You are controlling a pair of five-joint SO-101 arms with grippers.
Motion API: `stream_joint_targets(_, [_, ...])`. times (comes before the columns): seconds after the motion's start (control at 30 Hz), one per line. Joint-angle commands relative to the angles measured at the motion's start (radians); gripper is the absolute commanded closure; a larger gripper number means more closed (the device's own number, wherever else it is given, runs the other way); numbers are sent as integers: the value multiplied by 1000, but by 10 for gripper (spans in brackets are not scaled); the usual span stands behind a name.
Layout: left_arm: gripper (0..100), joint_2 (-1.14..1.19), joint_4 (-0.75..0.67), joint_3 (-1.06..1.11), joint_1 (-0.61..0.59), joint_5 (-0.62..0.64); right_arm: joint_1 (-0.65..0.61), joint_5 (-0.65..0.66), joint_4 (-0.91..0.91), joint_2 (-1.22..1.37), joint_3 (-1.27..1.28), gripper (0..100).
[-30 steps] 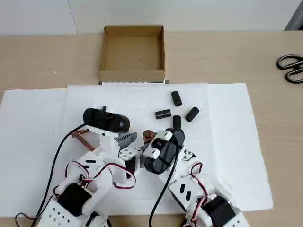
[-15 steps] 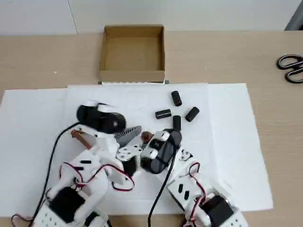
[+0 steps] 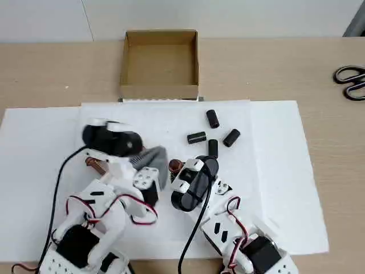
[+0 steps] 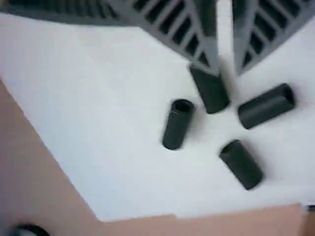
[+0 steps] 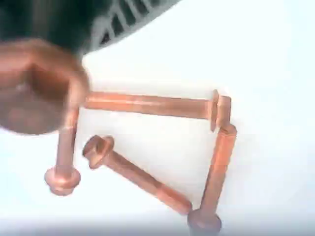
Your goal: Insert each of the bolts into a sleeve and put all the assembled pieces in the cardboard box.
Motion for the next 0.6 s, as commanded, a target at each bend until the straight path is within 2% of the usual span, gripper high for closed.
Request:
stream_joint_targets(0.0, [995,-3,-8,-16,-74,-41,8,-2,-22,-10,-11,995])
stream_joint_targets(0.13, [995,-9,-17,38,-175,-86,44,-8,-24,-10,-11,995])
stream_joint_targets(0.3, [995,-9,-14,74,-338,-86,191,-74,-30,-1,-20,995])
stream_joint_targets(0.57, [995,-11,-74,285,-443,-89,381,-215,-54,-1,-40,995])
